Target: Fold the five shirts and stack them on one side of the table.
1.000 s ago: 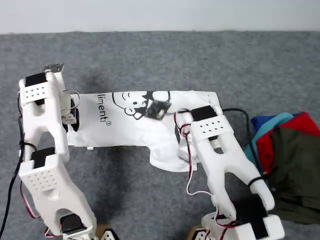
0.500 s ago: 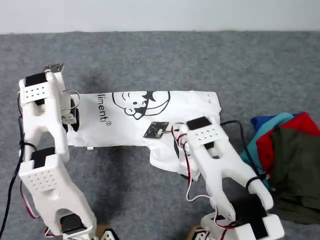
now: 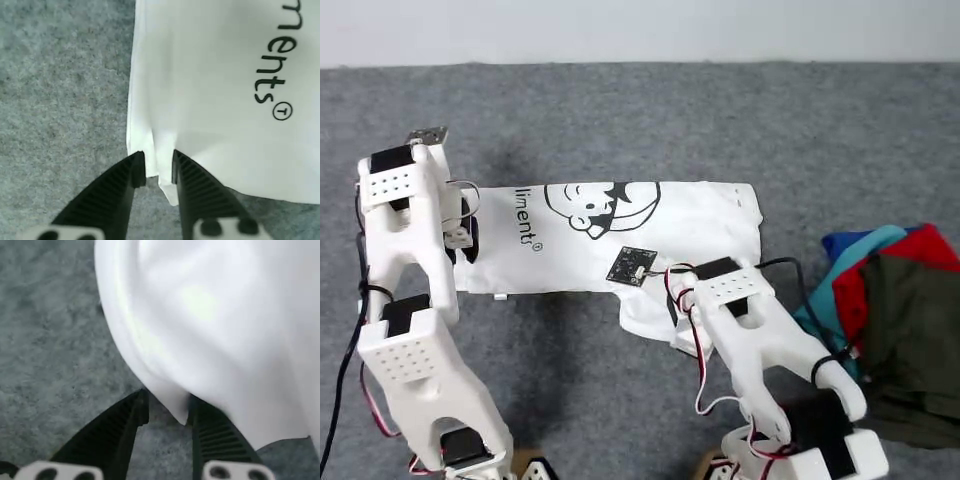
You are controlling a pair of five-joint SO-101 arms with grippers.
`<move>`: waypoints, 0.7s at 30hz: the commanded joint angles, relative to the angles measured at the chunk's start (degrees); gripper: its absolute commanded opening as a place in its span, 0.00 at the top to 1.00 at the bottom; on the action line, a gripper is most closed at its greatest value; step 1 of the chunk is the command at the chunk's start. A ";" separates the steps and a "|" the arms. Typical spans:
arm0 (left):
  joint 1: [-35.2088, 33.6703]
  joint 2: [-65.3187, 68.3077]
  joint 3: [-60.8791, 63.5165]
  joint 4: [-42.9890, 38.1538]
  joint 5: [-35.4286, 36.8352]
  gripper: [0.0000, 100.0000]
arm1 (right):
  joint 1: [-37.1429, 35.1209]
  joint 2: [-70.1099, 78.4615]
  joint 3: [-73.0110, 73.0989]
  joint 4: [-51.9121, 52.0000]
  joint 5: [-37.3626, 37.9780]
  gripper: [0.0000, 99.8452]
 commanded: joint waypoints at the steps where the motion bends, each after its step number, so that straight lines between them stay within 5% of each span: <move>1: -0.18 -1.93 -0.48 0.26 -0.79 0.90 | -0.22 4.97 0.09 -2.33 1.05 0.87; 5: -0.18 -1.93 -0.48 0.26 -0.79 0.90 | -0.22 6.46 0.09 -3.12 4.92 1.00; 17: -0.18 -1.93 -0.48 0.26 -0.88 0.90 | -0.13 -12.09 -9.85 14.90 5.19 0.99; 21: -0.18 -1.93 -0.48 0.26 -0.88 0.90 | 2.68 -12.62 -14.59 13.58 5.19 0.99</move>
